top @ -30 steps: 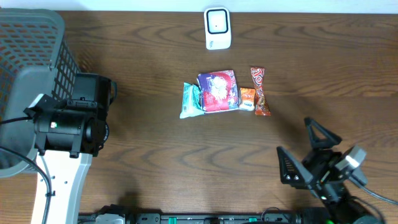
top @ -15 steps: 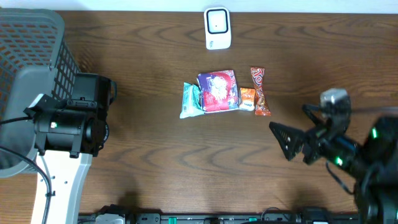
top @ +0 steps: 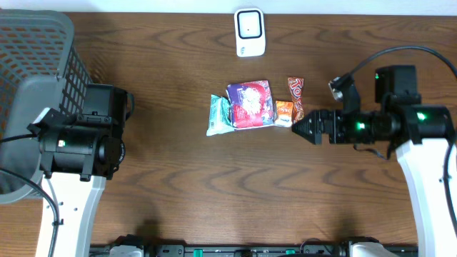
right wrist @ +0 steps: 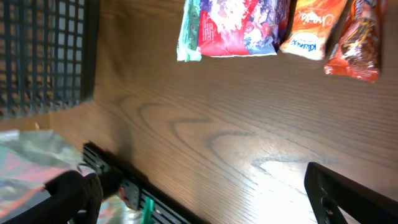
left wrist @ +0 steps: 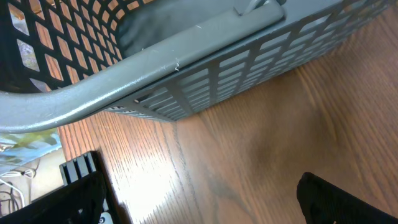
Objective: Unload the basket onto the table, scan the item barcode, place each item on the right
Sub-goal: 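Reach the right gripper to the red-orange bar and grasp it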
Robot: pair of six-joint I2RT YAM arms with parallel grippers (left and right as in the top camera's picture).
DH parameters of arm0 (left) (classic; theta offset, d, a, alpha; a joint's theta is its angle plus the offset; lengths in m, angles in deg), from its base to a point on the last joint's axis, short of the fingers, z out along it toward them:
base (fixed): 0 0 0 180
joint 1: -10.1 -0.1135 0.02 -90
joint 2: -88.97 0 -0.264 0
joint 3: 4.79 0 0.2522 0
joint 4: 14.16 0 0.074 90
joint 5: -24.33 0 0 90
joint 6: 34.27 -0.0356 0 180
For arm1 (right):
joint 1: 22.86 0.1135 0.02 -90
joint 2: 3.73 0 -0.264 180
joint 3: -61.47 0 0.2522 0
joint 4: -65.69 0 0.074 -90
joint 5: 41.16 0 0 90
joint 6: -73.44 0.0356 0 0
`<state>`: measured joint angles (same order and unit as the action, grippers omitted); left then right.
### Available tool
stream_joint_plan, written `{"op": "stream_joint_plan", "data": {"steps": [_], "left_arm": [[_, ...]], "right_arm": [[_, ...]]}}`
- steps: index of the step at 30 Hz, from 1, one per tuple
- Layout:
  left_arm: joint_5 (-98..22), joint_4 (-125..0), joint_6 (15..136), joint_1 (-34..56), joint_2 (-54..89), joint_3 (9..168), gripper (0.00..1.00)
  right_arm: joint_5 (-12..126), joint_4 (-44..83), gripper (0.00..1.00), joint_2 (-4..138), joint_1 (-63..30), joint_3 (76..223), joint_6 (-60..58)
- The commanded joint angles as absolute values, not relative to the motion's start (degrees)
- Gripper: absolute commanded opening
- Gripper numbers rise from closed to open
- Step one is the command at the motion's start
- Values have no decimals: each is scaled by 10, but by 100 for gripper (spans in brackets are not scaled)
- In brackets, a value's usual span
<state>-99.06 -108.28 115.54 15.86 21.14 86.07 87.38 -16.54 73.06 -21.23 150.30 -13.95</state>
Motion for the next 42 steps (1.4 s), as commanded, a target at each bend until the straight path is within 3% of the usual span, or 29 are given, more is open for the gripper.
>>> {"op": "stream_joint_plan", "data": {"steps": [1, 11, 17, 22, 31, 38, 42], "left_arm": [[-1004, -1085, 1158, 156, 209, 858, 98], [-1004, -1085, 1158, 156, 209, 858, 98], [-1004, -1085, 1158, 156, 209, 858, 98], [-1004, -1085, 1158, 156, 209, 858, 98], [-1004, -1085, 1158, 156, 209, 858, 98], [-1004, -1085, 1158, 156, 209, 858, 98], [-1004, -1085, 1158, 156, 209, 858, 98]], "right_arm": [[899, -148, 99, 767, -208, 1514, -80], [886, -72, 99, 844, -206, 1514, -63], [700, -12, 99, 868, -198, 1513, -27], [665, 46, 93, 885, -198, 1513, 0], [634, 110, 99, 944, -183, 1513, 14], [614, 178, 95, 1005, -171, 1513, 5], [555, 192, 84, 1036, -171, 1513, 5]]}}
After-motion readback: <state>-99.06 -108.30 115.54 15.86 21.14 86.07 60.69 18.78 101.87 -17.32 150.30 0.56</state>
